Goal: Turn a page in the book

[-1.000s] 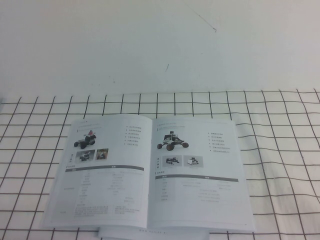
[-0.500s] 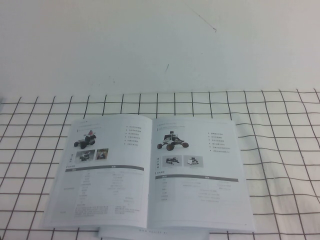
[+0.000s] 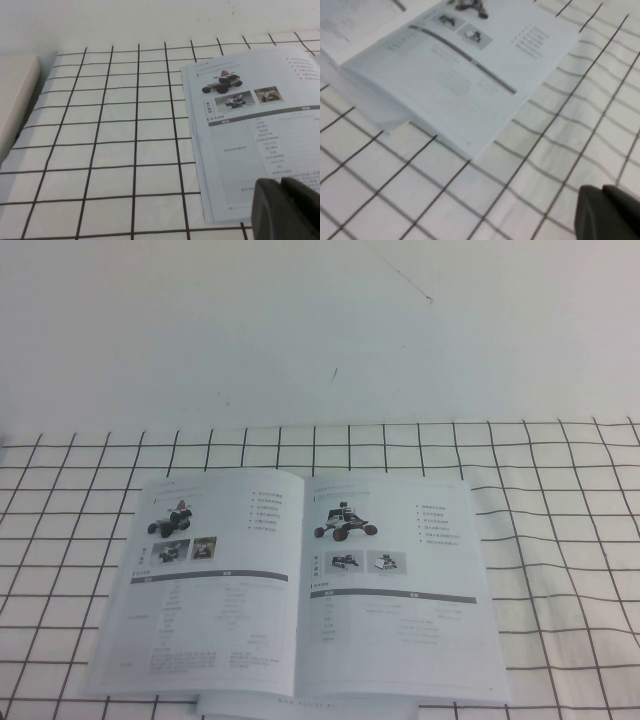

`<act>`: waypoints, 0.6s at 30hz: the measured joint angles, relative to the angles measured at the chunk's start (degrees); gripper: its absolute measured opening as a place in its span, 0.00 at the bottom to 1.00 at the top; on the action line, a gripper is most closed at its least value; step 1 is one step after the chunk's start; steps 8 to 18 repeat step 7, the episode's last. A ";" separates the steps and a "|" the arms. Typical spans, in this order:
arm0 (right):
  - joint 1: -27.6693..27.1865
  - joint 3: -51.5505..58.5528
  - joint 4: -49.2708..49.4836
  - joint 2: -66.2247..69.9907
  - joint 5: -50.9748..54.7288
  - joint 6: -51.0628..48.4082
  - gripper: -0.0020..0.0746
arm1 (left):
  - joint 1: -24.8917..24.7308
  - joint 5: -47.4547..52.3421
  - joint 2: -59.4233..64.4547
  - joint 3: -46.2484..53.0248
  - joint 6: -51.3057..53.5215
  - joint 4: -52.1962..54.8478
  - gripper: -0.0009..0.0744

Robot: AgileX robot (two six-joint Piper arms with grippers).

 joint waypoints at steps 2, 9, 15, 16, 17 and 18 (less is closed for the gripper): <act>-3.37 0.00 0.00 -2.89 -0.41 -2.44 0.02 | 0.00 0.00 0.00 0.00 0.00 0.00 0.01; -13.49 2.28 -0.37 -9.87 -6.00 -4.60 0.02 | 0.00 0.12 0.00 0.00 0.00 -0.11 0.01; -13.49 2.28 -0.37 -9.87 -6.00 -4.60 0.02 | 0.00 0.12 0.00 0.00 0.00 -0.11 0.01; -13.49 2.28 -0.37 -9.87 -6.00 -4.60 0.02 | 0.00 0.12 0.00 0.00 0.00 -0.11 0.01; -13.49 2.28 -0.37 -9.87 -6.00 -4.60 0.02 | 0.00 0.12 0.00 0.00 0.00 -0.11 0.01; -13.49 2.28 -0.37 -9.87 -6.00 -4.60 0.02 | 0.00 0.12 0.00 0.00 0.00 -0.11 0.01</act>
